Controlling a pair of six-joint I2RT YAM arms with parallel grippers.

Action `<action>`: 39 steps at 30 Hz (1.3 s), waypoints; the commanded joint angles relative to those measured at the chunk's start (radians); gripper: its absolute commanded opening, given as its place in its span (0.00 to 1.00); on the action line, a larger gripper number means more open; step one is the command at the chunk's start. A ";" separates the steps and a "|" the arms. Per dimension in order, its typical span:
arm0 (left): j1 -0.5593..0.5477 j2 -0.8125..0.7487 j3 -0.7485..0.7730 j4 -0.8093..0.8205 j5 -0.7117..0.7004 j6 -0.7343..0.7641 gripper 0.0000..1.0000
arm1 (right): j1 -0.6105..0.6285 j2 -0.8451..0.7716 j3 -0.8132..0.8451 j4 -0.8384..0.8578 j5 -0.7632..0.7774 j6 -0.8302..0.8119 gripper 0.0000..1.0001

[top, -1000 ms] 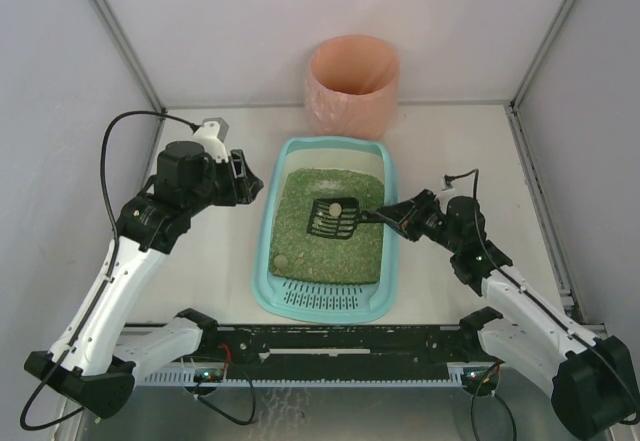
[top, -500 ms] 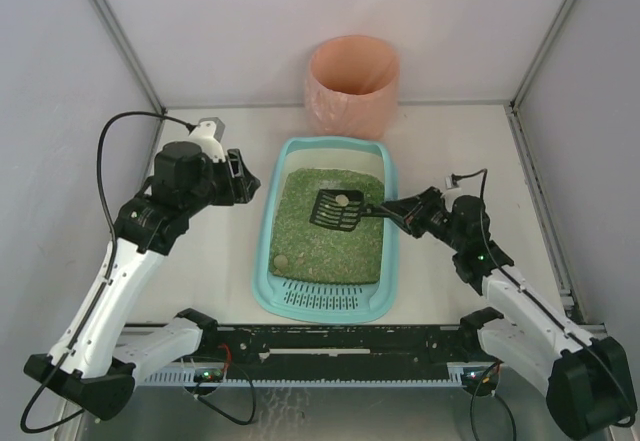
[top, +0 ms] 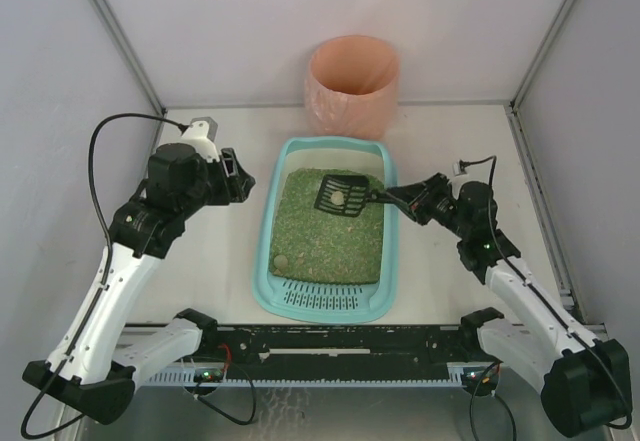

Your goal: Clean the litter box

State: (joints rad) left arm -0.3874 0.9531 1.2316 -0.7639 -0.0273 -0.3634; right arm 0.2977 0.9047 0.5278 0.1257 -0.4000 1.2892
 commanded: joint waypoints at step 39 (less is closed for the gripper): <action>0.082 -0.095 -0.045 0.069 0.097 0.035 0.58 | -0.029 0.981 1.431 -0.068 0.538 -1.056 0.00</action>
State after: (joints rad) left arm -0.3202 0.8696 1.2060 -0.7265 0.0395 -0.3546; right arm 0.2382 1.8923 1.8748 0.0624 0.0891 0.6018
